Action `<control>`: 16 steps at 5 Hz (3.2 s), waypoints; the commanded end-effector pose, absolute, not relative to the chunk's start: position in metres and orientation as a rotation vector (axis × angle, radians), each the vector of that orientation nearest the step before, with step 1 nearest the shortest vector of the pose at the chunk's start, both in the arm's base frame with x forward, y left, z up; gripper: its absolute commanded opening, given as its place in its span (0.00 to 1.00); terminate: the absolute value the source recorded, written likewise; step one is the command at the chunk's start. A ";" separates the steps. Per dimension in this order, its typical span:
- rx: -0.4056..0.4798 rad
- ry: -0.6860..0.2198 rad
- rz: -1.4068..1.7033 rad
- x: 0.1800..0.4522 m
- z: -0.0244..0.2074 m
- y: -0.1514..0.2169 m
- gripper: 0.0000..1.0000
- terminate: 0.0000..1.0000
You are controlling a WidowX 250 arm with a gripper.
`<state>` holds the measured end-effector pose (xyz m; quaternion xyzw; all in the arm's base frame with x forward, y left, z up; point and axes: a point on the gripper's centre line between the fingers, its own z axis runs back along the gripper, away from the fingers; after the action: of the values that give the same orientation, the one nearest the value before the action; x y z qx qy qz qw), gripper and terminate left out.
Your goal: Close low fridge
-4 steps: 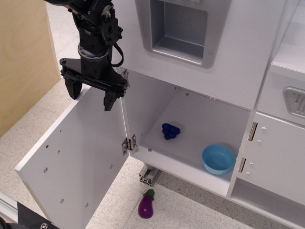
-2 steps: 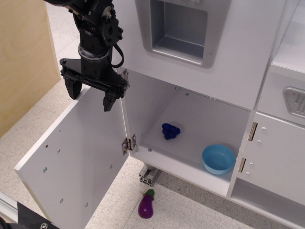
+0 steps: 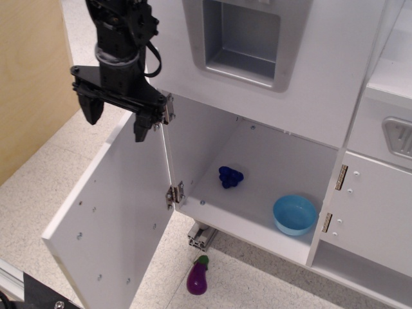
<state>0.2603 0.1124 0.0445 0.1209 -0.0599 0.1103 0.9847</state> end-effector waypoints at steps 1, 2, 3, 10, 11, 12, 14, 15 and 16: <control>0.228 -0.124 0.185 0.237 0.035 0.119 1.00 0.00; 0.170 -0.104 0.172 0.223 0.019 0.107 1.00 0.00; 0.134 -0.103 0.190 0.221 0.010 0.094 1.00 0.00; 0.038 -0.120 0.340 0.287 0.003 0.018 1.00 0.00; 0.037 -0.130 0.347 0.283 0.019 0.015 1.00 0.00; 0.074 -0.122 0.311 0.274 0.039 0.014 1.00 0.00; 0.070 -0.137 0.221 0.237 0.053 0.038 1.00 0.00; 0.123 -0.146 0.157 0.220 0.031 0.057 1.00 0.00; 0.104 -0.133 0.153 0.218 -0.006 0.063 1.00 0.00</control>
<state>0.2123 0.0585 -0.0156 0.0499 -0.0489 0.0722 0.9949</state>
